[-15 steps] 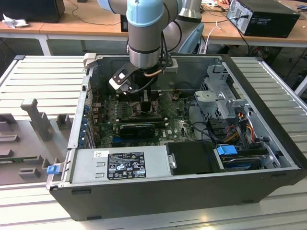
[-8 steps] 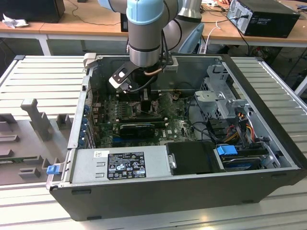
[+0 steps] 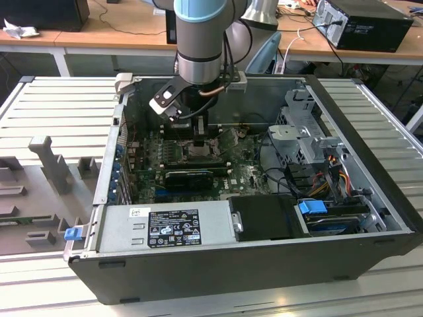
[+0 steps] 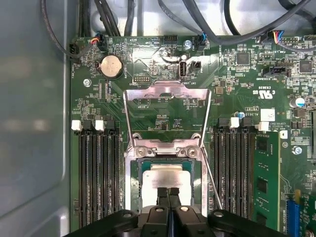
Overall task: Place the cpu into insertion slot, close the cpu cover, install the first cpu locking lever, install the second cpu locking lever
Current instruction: 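Place the cpu into insertion slot, then close the cpu cover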
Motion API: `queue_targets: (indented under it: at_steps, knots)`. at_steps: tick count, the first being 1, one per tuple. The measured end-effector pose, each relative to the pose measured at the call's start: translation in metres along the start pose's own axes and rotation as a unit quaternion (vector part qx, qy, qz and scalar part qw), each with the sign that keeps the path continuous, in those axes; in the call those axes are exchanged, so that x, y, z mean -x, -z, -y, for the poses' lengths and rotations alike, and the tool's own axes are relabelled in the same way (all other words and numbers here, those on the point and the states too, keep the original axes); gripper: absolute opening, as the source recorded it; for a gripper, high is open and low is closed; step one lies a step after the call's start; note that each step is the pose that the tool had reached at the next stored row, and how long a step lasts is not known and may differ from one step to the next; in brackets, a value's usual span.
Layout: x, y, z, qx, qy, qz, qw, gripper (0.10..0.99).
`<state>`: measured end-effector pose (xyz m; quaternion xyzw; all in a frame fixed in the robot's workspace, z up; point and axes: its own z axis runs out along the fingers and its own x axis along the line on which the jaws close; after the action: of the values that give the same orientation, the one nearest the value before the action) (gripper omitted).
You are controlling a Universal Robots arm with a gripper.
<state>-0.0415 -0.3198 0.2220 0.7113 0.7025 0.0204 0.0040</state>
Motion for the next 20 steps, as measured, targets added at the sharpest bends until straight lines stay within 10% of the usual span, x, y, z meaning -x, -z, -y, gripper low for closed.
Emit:
queue_targets:
  at_steps: [20]
  knots:
    - [-0.0003, 0.0134, -0.0078, 0.0004, 0.000, 0.0020, 1.0000, 0.106]
